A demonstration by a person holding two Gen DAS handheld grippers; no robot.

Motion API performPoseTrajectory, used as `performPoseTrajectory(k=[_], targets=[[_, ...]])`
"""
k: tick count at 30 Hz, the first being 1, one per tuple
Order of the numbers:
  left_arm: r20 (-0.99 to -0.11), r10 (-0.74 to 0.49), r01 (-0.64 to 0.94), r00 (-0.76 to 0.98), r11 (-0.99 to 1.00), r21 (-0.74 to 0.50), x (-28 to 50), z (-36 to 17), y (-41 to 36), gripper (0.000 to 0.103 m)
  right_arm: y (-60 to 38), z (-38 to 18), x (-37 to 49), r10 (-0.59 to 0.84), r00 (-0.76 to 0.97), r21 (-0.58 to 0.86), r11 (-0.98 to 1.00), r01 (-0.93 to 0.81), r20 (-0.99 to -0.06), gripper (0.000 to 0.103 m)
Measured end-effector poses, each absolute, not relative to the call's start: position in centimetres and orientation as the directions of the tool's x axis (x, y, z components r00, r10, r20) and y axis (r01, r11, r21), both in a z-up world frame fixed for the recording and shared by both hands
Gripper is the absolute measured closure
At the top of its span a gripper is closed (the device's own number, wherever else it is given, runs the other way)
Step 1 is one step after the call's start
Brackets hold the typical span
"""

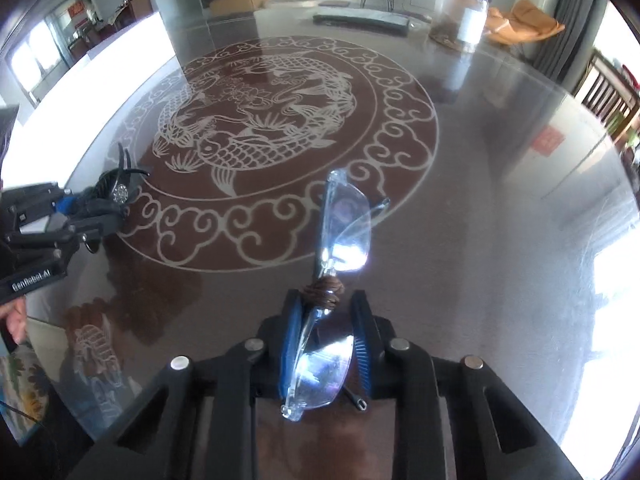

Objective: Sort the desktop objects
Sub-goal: 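Carry the hair clip and glasses over the cardboard bin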

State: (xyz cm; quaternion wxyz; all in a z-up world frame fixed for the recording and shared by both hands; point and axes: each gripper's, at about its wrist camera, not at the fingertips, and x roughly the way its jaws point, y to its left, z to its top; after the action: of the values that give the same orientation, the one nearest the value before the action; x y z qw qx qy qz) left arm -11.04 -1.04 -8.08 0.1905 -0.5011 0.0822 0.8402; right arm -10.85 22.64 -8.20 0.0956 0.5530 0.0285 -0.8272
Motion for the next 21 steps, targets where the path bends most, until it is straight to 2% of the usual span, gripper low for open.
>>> performPoseTrajectory(k=[9, 14, 17, 21], targets=[[-0.8, 0.332, -0.36, -0.5, -0.92, -0.157, -6.8, -4.7, -3.7, 0.07, 23.4, -4.4, -9.0, -0.182, -0.401, 0.109, -0.974, 0.197, -0.898, 0.077], [-0.734, 0.387, -0.347, -0.558, -0.912, -0.217, -5.6, 0.2, -6.6, 0.07, 20.7, -0.5, -9.8, -0.238, -0.438, 0.142, -0.96, 0.242, -0.867, 0.077], [-0.695, 0.378, -0.322, -0.611, -0.921, -0.218, -4.9, 3.7, -10.1, 0.07, 17.1, 2.9, -10.8, -0.289, -0.472, 0.154, -0.94, 0.305, -0.833, 0.077], [-0.672, 0.303, -0.227, -0.676, -0.953, -0.202, -4.4, 7.3, -16.8, 0.07, 9.1, 8.2, -12.5, -0.403, -0.495, 0.18, -0.881, 0.437, -0.77, 0.077]])
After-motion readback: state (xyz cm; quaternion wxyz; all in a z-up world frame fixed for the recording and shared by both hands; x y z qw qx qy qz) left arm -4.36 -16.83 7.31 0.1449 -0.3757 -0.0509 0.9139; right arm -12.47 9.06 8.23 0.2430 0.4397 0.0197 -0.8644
